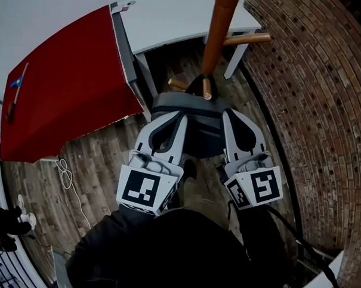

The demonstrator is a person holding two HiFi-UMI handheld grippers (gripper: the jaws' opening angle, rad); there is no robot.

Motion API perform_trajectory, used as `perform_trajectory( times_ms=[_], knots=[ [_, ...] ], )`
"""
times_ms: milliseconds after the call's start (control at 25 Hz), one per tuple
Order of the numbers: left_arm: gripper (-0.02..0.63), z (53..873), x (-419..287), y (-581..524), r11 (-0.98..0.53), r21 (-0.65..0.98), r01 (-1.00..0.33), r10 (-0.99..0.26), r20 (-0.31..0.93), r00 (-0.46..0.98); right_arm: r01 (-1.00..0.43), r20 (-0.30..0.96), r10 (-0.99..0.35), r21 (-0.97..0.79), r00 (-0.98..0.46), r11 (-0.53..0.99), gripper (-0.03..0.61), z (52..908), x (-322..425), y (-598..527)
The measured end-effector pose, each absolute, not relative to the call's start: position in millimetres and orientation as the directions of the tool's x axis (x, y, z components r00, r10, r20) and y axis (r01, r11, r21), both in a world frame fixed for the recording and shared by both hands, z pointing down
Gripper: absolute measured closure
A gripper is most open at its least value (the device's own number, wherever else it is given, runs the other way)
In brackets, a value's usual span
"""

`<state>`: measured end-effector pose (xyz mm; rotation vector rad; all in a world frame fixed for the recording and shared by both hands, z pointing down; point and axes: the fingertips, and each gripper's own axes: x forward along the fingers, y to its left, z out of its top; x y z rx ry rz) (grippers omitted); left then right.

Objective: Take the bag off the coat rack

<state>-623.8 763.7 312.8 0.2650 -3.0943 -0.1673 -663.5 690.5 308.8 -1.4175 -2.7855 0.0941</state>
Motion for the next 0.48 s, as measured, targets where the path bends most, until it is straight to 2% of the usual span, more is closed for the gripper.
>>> perform_trajectory(
  times_ms=[240, 280, 320, 400, 480],
  knots=[
    [0.601, 321, -660, 779, 0.984, 0.07, -0.163, -0.166, 0.041, -0.985, 0.808, 0.04, 0.808, -0.031, -0.587, 0.588, 0.572, 320, -701, 700],
    [0.6, 323, -666, 779, 0.983, 0.078, -0.168, -0.172, 0.046, -0.984, 0.813, 0.06, 0.812, -0.027, -0.58, 0.582, 0.538, 324, -707, 702],
    [0.58, 325, -672, 779, 0.982, 0.083, -0.172, -0.177, 0.054, -0.983, 0.818, 0.082, 0.816, -0.021, -0.572, 0.575, 0.499, 329, -712, 704],
    [0.516, 329, -682, 779, 0.98, 0.088, -0.179, -0.186, 0.075, -0.98, 0.828, 0.121, 0.822, -0.003, -0.557, 0.561, 0.477, 336, -721, 708],
    [0.494, 335, -692, 779, 0.978, 0.081, -0.194, -0.202, 0.099, -0.974, 0.842, 0.155, 0.83, 0.022, -0.536, 0.539, 0.465, 342, -727, 711]
  ],
)
